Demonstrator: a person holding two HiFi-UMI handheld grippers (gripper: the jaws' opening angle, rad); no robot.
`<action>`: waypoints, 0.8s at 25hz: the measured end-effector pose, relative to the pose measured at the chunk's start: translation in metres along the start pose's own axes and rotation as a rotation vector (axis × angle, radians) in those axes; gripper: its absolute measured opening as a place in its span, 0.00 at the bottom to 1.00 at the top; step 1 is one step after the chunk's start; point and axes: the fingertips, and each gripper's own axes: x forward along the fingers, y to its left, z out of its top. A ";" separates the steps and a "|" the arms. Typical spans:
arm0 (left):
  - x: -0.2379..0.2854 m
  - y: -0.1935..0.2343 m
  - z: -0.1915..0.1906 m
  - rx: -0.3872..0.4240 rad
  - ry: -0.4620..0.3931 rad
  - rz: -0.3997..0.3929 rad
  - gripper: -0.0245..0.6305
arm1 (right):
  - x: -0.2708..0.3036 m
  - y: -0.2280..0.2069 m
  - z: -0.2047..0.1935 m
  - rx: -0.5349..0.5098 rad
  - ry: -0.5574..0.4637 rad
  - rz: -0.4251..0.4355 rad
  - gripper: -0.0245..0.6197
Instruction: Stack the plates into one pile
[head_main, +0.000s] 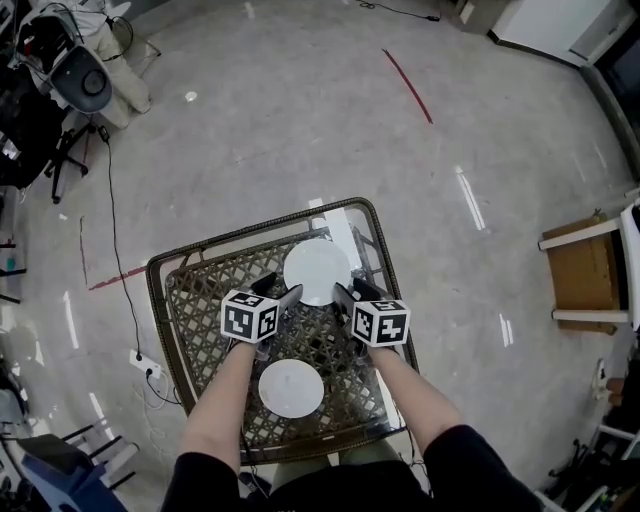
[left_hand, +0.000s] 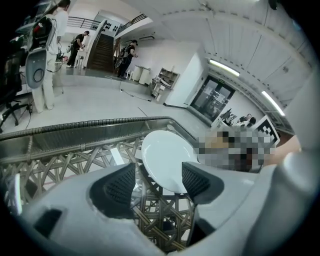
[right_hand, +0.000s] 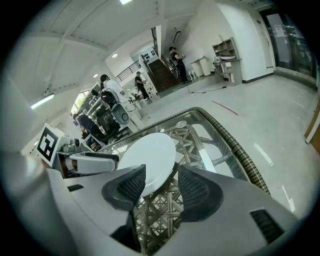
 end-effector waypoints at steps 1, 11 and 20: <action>0.003 0.000 0.000 -0.004 0.005 -0.007 0.47 | 0.002 0.000 0.000 0.000 0.003 0.004 0.35; 0.010 0.002 0.002 -0.033 0.008 -0.008 0.47 | 0.008 0.005 0.003 -0.042 0.030 0.022 0.28; 0.005 0.000 -0.004 -0.029 0.012 -0.011 0.41 | 0.003 0.004 -0.001 -0.036 0.020 0.009 0.22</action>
